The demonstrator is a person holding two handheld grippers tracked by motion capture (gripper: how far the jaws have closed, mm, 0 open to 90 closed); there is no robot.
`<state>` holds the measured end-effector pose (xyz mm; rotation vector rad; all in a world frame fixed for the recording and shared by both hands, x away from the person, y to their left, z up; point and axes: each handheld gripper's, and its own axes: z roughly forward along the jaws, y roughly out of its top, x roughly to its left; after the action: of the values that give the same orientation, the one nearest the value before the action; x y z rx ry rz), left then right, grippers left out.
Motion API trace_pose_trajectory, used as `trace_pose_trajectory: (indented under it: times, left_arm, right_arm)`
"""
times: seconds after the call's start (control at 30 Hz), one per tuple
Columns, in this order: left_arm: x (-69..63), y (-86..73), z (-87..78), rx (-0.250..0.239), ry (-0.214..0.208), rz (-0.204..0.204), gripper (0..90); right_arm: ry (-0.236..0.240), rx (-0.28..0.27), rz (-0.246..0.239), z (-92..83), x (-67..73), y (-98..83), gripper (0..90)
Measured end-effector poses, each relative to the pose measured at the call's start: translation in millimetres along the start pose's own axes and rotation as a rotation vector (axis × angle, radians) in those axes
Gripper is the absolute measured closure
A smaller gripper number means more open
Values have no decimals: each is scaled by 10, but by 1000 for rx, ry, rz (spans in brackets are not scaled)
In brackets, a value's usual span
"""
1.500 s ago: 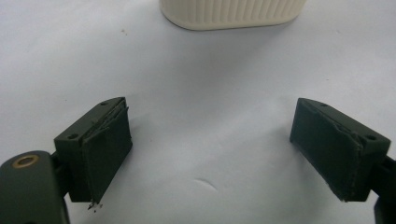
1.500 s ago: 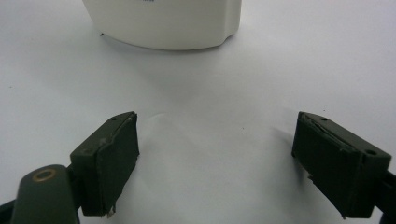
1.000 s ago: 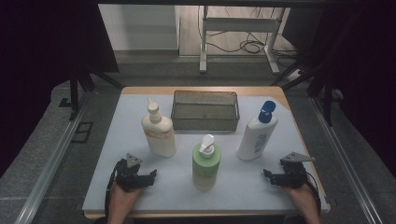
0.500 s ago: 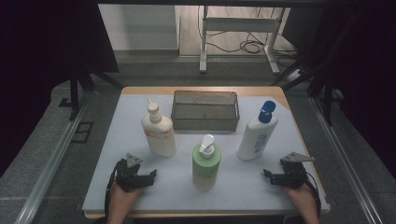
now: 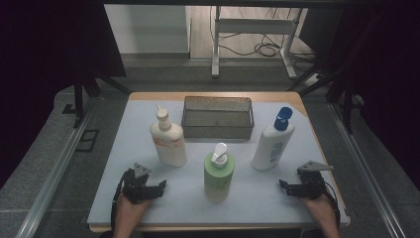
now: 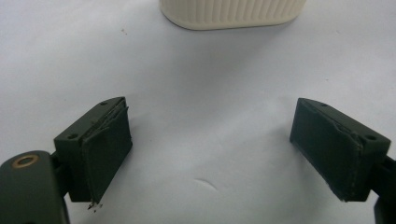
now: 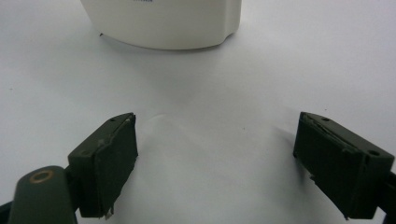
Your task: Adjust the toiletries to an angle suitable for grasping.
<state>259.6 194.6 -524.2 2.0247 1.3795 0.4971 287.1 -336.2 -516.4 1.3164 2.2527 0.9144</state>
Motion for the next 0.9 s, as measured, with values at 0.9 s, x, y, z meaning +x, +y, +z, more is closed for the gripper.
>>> trace_pose_trajectory:
  times: [0.9]
  left_arm:
    - [1, -2, 0, 0, 0, 2, 121]
  right_arm:
    - [29, -36, -19, -125, -39, 135, 97]
